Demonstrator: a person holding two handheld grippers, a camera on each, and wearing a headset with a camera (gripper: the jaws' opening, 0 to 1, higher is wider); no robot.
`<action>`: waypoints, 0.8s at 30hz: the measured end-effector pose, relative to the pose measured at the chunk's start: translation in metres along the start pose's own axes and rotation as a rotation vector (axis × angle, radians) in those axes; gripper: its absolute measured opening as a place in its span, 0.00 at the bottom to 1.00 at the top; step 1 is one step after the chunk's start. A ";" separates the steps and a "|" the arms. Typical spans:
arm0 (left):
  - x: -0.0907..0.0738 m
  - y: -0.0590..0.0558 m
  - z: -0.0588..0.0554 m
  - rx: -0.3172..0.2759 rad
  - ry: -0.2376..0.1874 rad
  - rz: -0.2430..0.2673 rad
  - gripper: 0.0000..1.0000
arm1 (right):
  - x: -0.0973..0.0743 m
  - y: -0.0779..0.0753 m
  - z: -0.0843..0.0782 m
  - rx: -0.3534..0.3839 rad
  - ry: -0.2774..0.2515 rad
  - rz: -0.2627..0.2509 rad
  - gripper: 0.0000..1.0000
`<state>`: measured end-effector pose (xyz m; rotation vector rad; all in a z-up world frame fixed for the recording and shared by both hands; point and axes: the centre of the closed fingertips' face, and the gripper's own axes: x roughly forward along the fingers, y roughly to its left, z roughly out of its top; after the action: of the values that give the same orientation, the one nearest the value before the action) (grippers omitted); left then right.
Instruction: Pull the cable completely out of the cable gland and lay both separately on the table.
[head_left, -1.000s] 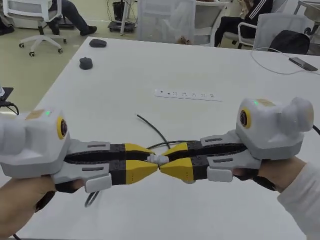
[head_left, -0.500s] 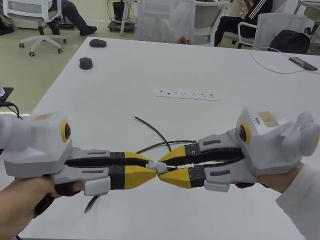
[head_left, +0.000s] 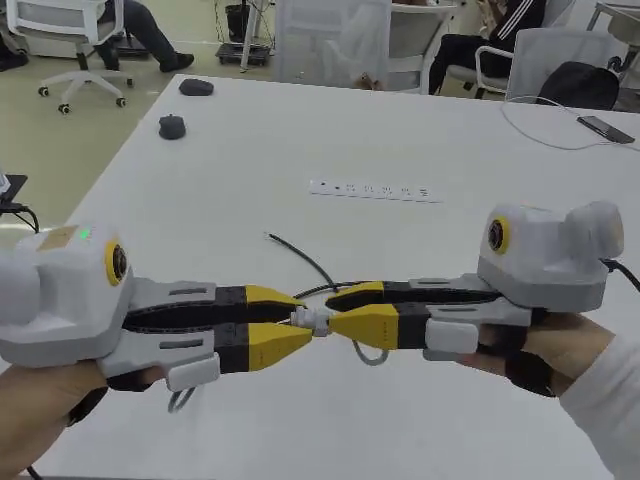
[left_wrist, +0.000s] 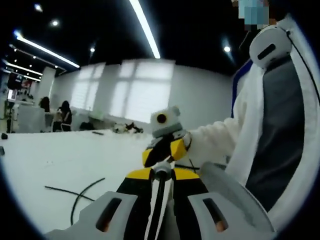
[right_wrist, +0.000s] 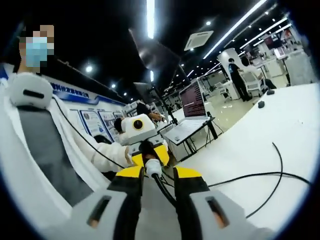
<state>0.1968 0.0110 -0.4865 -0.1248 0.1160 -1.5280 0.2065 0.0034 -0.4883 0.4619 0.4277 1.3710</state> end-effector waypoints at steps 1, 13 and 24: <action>0.001 0.000 0.000 0.012 0.003 0.000 0.15 | 0.000 -0.001 -0.001 0.010 0.005 -0.002 0.26; 0.005 -0.006 0.001 0.086 0.013 -0.027 0.15 | 0.006 0.015 -0.018 0.058 0.065 0.064 0.14; 0.003 -0.004 0.006 0.022 -0.007 -0.035 0.15 | 0.006 0.022 -0.013 -0.044 0.056 0.076 0.11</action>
<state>0.1942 0.0076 -0.4804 -0.1158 0.0917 -1.5627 0.1822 0.0133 -0.4879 0.4082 0.4286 1.4664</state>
